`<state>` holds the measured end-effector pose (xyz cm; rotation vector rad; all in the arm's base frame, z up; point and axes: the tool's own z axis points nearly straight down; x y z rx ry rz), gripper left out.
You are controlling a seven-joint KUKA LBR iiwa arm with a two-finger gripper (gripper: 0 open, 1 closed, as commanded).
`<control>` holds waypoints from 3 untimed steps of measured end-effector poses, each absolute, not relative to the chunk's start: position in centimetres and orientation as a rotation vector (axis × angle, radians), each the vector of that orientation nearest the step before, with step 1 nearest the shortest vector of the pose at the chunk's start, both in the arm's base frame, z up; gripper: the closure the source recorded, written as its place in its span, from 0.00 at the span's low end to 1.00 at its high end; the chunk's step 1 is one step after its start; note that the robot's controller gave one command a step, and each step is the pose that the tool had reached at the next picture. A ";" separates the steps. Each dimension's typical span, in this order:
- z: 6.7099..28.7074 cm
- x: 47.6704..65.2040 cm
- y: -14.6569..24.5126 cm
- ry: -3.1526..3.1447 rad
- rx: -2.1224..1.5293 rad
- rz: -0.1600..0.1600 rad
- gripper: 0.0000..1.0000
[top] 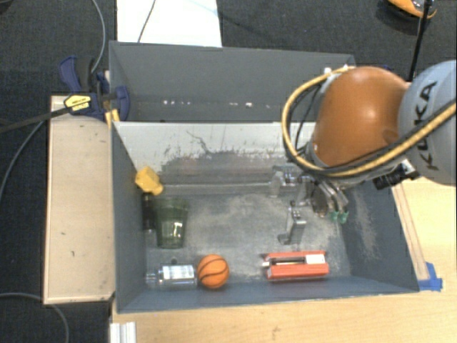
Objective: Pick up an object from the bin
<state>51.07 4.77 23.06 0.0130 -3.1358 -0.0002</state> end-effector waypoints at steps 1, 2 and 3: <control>23.5 51.2 4.7 -3.145 0.010 -0.001 0.00; 17.5 50.0 1.7 -3.146 0.105 -0.001 0.00; 15.9 48.1 -2.2 -3.128 0.312 -0.001 0.00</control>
Offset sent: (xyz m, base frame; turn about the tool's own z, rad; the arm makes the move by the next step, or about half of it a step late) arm -0.0331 -0.0833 -0.1606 -0.1626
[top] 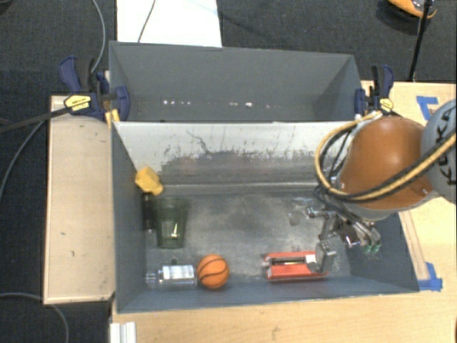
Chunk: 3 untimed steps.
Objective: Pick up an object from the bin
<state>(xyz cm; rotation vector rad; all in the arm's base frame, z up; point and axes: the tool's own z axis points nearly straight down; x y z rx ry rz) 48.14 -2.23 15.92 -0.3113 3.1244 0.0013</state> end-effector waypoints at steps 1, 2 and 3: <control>15.3 47.8 -2.5 3.126 -0.251 0.002 0.00; 10.0 47.8 -2.8 3.085 -0.551 0.000 0.00; 7.1 47.8 -3.7 3.108 -0.405 0.003 1.00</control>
Offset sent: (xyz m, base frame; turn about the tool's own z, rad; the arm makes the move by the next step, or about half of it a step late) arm -0.0052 -0.0076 -0.0892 -0.2350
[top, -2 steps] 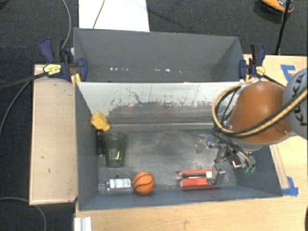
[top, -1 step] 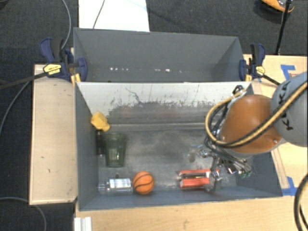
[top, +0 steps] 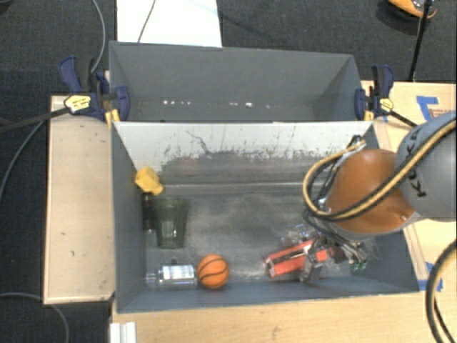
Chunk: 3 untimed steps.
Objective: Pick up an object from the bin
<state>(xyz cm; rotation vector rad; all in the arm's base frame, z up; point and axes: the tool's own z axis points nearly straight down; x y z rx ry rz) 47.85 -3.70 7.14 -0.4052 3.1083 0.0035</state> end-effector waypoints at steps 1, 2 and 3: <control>7.1 47.8 -3.7 3.108 -0.405 0.003 1.00; 7.5 47.7 -3.7 3.110 -0.404 0.004 1.00; 9.3 47.5 -3.7 3.117 -0.404 0.006 1.00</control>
Offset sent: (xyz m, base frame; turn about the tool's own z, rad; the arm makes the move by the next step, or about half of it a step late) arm 0.0001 0.0001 0.0648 0.0000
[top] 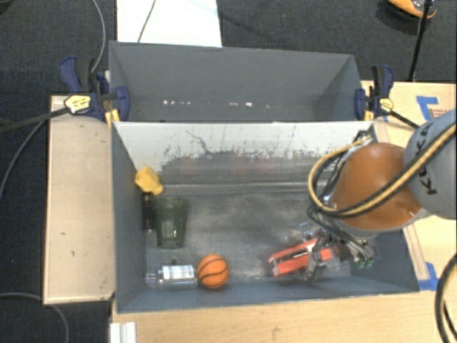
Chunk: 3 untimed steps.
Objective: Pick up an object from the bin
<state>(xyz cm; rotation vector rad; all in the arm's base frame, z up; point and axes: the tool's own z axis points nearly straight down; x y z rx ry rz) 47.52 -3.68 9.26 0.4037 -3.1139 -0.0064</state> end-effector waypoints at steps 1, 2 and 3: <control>16.7 47.8 -3.7 -3.124 0.400 -0.003 1.00; 17.4 47.8 -3.7 -3.124 0.399 -0.003 1.00; 18.0 47.8 -3.7 -3.122 0.397 -0.004 1.00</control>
Offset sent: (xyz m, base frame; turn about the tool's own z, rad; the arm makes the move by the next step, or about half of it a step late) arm 0.0000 -0.0001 0.0912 0.0000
